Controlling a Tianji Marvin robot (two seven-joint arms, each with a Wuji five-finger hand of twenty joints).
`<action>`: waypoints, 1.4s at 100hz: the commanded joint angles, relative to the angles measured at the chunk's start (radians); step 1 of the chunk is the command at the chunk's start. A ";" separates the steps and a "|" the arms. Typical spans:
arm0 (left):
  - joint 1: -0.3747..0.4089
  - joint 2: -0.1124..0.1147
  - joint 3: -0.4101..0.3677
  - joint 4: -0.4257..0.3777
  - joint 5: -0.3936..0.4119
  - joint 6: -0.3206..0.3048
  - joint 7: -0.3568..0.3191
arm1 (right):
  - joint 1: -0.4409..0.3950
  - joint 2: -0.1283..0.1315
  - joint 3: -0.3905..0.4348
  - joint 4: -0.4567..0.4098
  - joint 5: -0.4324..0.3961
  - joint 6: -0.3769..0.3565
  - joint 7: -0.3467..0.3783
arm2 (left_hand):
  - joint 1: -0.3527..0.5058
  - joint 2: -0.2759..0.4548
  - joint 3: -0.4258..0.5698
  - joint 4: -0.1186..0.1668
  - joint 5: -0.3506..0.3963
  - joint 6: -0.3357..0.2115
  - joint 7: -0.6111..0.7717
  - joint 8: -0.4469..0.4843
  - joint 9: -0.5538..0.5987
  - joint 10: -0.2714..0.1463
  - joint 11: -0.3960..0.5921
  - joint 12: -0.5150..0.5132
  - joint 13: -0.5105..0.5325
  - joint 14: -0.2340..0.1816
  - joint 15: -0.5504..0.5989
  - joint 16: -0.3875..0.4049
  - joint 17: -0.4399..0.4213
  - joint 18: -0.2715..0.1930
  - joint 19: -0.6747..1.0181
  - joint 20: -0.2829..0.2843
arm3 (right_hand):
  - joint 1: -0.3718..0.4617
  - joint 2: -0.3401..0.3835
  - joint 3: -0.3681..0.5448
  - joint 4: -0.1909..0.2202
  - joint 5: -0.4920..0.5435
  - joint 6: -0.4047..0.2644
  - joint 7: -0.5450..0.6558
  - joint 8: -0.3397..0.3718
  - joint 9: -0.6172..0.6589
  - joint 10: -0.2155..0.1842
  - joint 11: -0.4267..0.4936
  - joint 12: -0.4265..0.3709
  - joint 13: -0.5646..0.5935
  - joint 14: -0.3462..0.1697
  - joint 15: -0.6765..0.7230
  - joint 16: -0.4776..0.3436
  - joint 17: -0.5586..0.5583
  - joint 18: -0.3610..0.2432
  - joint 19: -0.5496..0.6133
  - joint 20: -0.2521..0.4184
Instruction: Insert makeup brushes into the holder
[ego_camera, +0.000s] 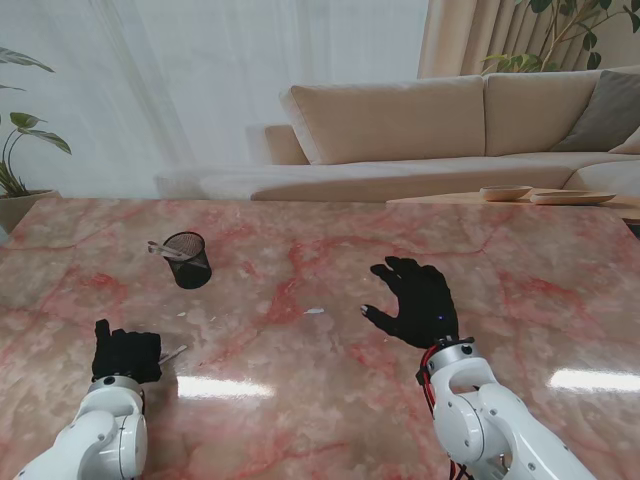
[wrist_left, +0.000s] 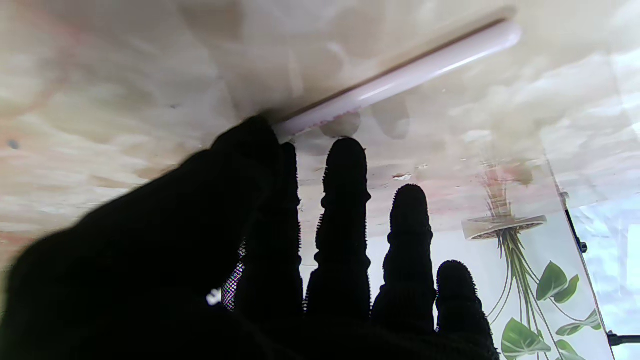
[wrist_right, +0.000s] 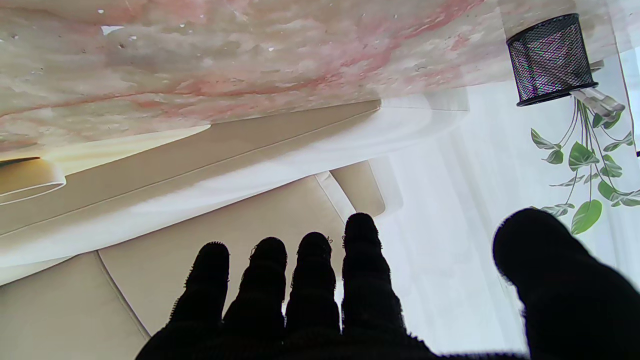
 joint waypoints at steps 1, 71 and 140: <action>0.032 0.000 0.016 0.046 -0.009 0.001 -0.027 | -0.009 -0.003 0.001 0.000 0.006 0.002 0.010 | -0.001 0.033 0.026 -0.019 0.128 -0.016 0.031 0.050 -0.039 0.018 -0.019 -0.066 -0.060 0.030 -0.012 -0.030 -0.016 -0.018 -0.054 0.008 | 0.017 -0.012 0.019 0.015 -0.008 -0.008 0.008 0.009 -0.010 0.000 0.003 0.015 0.000 -0.013 0.002 0.026 -0.020 0.004 0.006 0.016; 0.055 0.007 0.013 0.003 0.058 -0.044 -0.056 | -0.015 -0.008 0.006 -0.001 0.017 -0.004 -0.016 | -0.008 0.138 -0.036 -0.067 0.061 -0.047 0.076 0.246 -0.284 0.010 0.048 -0.272 -0.183 -0.015 -0.073 -0.088 -0.002 -0.027 -0.098 -0.093 | 0.016 -0.011 0.020 0.011 -0.008 -0.009 0.007 0.008 -0.005 0.002 0.004 0.015 0.003 -0.013 0.004 0.026 -0.019 0.003 0.004 0.014; 0.071 -0.003 -0.043 -0.079 0.068 -0.100 -0.009 | -0.014 -0.007 0.002 0.000 0.023 -0.002 -0.005 | 0.010 0.167 -0.081 -0.062 0.046 -0.081 0.068 0.302 -0.270 -0.006 0.059 -0.246 -0.164 -0.017 -0.075 -0.075 -0.002 -0.032 -0.093 -0.109 | 0.015 -0.003 0.011 0.008 -0.007 -0.009 0.007 0.007 -0.004 0.000 0.005 0.017 0.003 -0.013 0.003 0.026 -0.021 0.006 0.002 0.013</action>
